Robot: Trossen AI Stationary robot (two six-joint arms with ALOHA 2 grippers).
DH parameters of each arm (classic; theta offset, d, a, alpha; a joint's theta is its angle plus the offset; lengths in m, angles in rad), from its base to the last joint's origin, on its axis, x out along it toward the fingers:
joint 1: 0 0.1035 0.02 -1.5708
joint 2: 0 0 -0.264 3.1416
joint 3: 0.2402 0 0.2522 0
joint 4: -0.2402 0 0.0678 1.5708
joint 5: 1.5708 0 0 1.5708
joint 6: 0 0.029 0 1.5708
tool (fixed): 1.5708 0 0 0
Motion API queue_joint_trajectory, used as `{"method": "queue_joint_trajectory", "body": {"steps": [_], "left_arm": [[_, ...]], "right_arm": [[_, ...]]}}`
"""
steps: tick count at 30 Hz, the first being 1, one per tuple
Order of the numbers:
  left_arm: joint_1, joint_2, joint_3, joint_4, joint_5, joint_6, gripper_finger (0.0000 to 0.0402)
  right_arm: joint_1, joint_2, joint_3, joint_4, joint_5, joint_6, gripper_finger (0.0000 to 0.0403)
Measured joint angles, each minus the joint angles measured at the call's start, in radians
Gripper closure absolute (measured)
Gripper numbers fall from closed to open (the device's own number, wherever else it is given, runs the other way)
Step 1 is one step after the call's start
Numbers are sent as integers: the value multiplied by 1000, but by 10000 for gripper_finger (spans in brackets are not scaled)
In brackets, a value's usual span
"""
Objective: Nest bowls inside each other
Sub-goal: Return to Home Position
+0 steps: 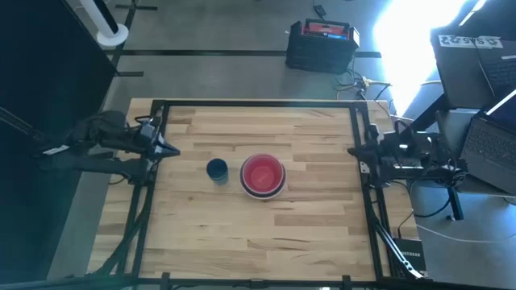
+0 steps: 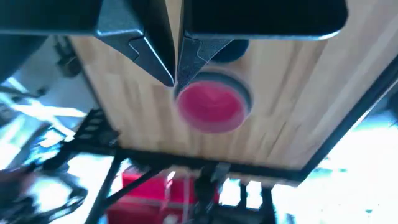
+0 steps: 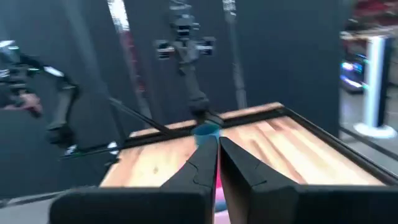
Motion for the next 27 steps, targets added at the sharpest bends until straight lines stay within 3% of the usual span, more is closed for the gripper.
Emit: {"method": "queue_joint_trajectory", "body": {"steps": [6, 18, 27], "left_arm": [[0, -89, -84, 77, 87, -59, 401], [0, -212, -201, 147, 90, -157, 401], [0, -212, -232, 158, 89, -186, 401]], "right_arm": [[0, 0, -85, 92, -148, -27, 402], [0, 0, -304, 434, -162, -34, 402], [0, 0, -443, 705, -127, -38, 402]]}}
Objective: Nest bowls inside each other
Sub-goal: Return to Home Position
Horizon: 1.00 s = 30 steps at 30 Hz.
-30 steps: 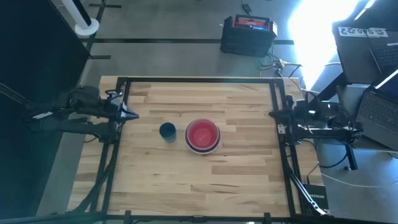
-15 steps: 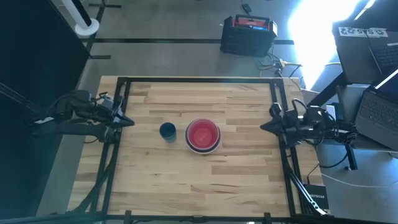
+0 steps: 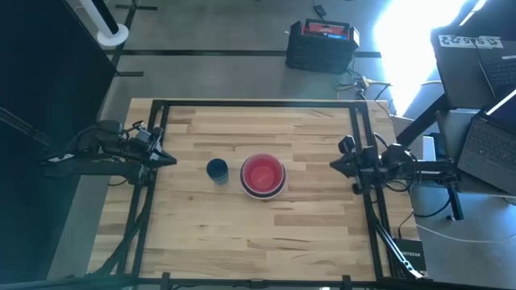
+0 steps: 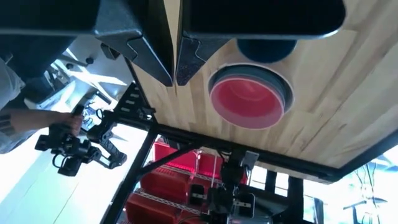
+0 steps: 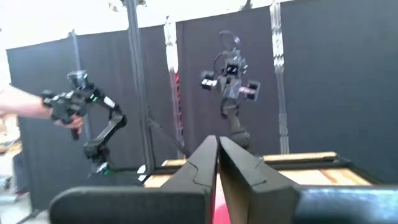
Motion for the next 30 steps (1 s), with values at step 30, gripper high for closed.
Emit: {"method": "queue_joint_trajectory", "body": {"steps": [30], "left_arm": [[0, 0, 0, -36, -9, -6, 401]], "right_arm": [[-93, 1, -54, -236, 142, -11, 402]]}}
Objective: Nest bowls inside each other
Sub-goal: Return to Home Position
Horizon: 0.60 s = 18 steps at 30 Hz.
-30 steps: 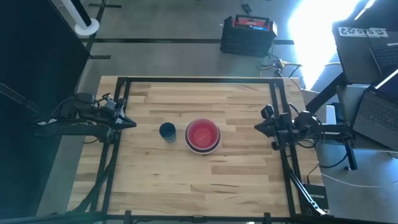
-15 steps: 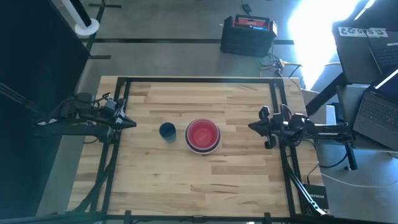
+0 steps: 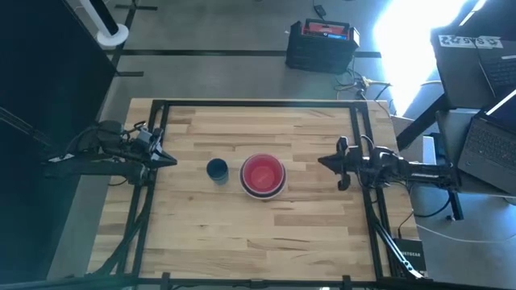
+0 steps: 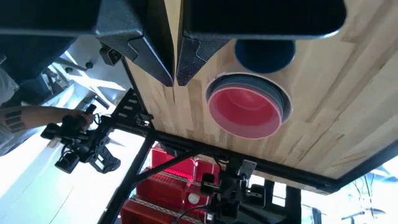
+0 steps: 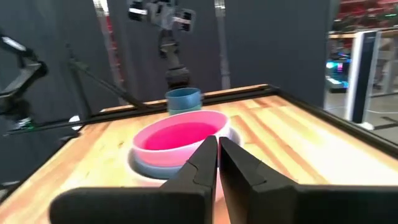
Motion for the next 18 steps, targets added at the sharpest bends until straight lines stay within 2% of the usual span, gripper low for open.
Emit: {"method": "queue_joint_trajectory", "body": {"steps": [7, 9, 18], "left_arm": [[0, -4, 0, 30, -5, 87, 401], [0, -18, -18, 85, -7, 123, 402], [0, -197, -226, 341, -62, 185, 401]], "right_arm": [[-25, 0, 0, 0, 0, 17, 402], [-25, 0, 0, 0, 0, 17, 402], [-25, 0, 0, -1, 0, 18, 402]]}}
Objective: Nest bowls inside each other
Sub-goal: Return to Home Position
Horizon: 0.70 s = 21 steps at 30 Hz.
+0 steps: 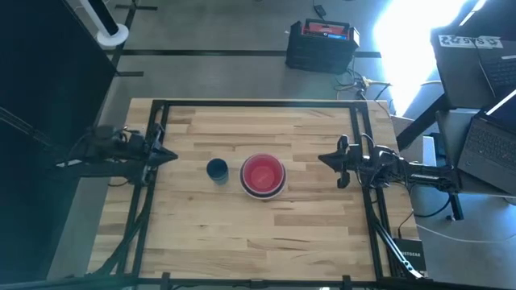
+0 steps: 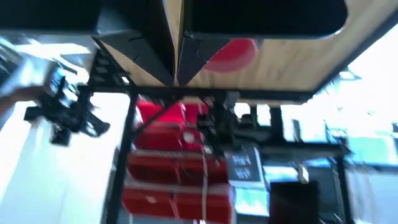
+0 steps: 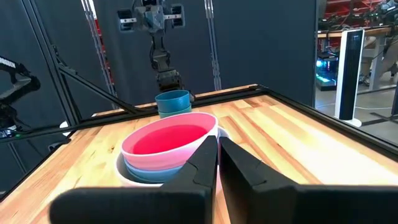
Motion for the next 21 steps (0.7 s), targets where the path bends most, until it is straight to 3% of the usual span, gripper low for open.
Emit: {"method": "queue_joint_trajectory", "body": {"steps": [6, 10, 15, 21], "left_arm": [[0, -130, -135, 133, -47, 23, 401], [1, -118, -189, 101, -59, 25, 401], [-4, -125, -282, 258, -61, 9, 402], [-17, -125, -343, 312, -61, 11, 402]], "right_arm": [[0, 0, 0, 0, 0, 0, 402], [0, 0, 0, 0, 0, 1, 402], [0, 1, 0, -1, 0, 0, 402], [0, 1, 0, -1, 2, 0, 402]]}}
